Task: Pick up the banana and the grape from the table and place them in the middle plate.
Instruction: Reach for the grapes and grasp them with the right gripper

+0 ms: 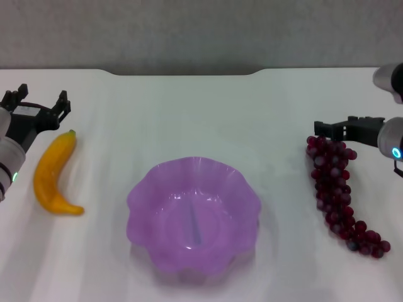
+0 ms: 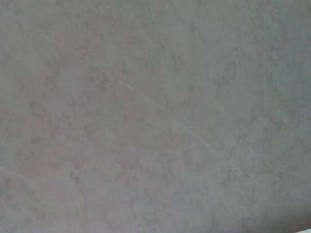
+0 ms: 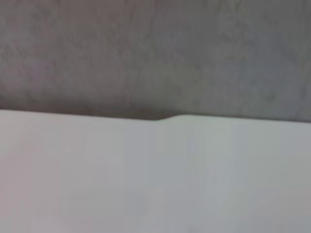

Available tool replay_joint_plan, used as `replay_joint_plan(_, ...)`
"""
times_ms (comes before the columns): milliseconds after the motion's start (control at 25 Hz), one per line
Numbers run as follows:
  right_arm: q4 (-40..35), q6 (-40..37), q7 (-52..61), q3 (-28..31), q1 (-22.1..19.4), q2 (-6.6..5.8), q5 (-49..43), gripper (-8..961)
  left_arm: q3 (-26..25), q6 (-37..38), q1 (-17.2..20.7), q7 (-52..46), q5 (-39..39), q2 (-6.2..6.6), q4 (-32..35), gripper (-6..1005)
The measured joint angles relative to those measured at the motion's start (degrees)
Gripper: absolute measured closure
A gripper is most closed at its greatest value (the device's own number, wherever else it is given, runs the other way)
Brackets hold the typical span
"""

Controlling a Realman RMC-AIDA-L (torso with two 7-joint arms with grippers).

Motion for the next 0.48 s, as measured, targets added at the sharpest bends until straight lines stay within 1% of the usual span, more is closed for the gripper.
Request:
replay_joint_plan(200,2.03,-0.14,0.0,-0.44,0.17,0.11,0.37,142,0.0,-0.14,-0.29,-0.03,0.06,-0.08,0.02,181)
replay_joint_plan(480,5.6,-0.32,0.0,-1.43,1.78,0.56,0.5,144,0.0,-0.17,-0.45,-0.02,0.08,-0.17,0.03,180)
